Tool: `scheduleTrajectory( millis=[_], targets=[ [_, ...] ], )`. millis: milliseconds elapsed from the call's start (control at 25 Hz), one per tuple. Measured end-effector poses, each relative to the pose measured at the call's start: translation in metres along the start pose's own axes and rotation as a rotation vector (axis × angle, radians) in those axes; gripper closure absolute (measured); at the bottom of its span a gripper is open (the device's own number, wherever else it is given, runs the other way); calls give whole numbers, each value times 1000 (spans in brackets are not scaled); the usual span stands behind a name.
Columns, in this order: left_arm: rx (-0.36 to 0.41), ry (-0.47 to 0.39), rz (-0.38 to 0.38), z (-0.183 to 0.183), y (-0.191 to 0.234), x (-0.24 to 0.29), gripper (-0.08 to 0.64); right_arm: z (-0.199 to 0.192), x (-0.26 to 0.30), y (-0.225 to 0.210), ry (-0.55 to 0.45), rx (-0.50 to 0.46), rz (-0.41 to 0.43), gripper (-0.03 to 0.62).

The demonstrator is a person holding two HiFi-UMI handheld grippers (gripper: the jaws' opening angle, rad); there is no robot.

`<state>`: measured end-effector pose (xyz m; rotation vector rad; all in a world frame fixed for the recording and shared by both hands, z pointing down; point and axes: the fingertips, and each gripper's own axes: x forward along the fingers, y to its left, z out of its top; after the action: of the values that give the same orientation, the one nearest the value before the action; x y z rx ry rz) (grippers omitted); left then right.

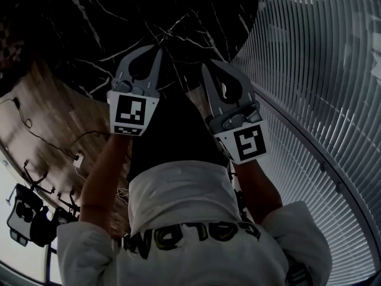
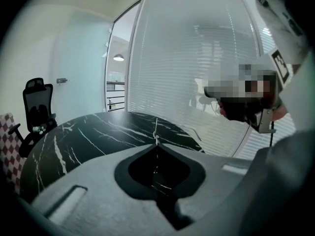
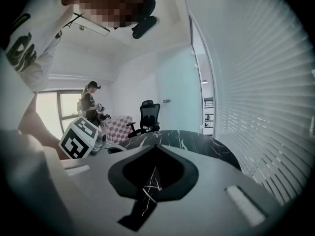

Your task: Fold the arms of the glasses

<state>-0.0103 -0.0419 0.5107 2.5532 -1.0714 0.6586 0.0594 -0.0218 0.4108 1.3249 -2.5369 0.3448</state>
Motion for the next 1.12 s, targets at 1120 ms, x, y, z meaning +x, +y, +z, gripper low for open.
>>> scheduleTrajectory(
  millis=[1120],
  targets=[
    [-81, -70, 76, 153, -30, -123, 555, 118, -91, 58, -115, -75, 93, 591]
  ],
)
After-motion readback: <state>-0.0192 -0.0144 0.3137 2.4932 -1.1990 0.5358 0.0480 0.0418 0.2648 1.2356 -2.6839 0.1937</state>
